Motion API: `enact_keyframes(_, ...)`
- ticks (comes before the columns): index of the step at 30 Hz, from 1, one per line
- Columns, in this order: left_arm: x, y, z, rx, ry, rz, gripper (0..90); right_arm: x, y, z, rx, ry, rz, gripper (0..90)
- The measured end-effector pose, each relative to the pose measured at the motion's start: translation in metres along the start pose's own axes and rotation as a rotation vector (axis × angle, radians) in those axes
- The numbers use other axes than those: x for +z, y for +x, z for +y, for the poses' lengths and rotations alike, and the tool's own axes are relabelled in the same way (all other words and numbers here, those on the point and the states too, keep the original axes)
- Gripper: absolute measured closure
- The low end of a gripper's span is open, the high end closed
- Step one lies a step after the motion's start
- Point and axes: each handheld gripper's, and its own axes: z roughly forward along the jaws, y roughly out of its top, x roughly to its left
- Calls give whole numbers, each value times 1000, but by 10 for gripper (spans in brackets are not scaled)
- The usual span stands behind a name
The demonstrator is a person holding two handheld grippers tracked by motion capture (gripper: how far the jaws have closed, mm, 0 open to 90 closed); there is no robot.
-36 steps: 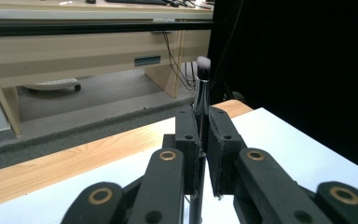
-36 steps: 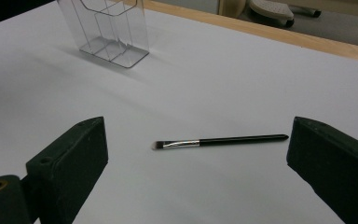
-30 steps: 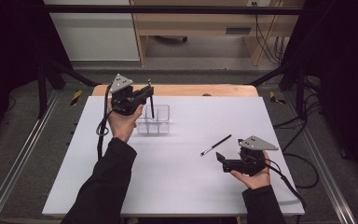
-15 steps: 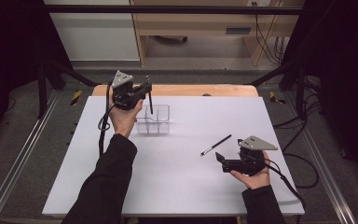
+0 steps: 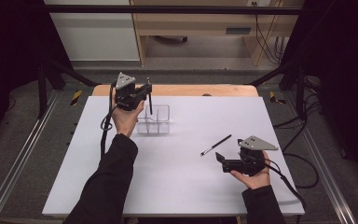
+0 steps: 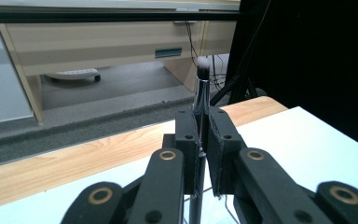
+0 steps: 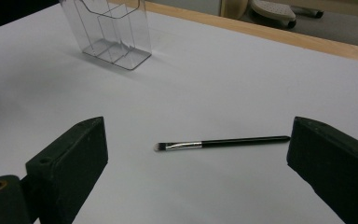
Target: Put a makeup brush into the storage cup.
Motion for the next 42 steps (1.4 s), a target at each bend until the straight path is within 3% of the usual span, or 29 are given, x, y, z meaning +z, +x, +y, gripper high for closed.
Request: enact_keyframes(42, 13, 7, -57, -5, 84, 14, 832, 1, 1, -1, 1, 4, 2, 55)
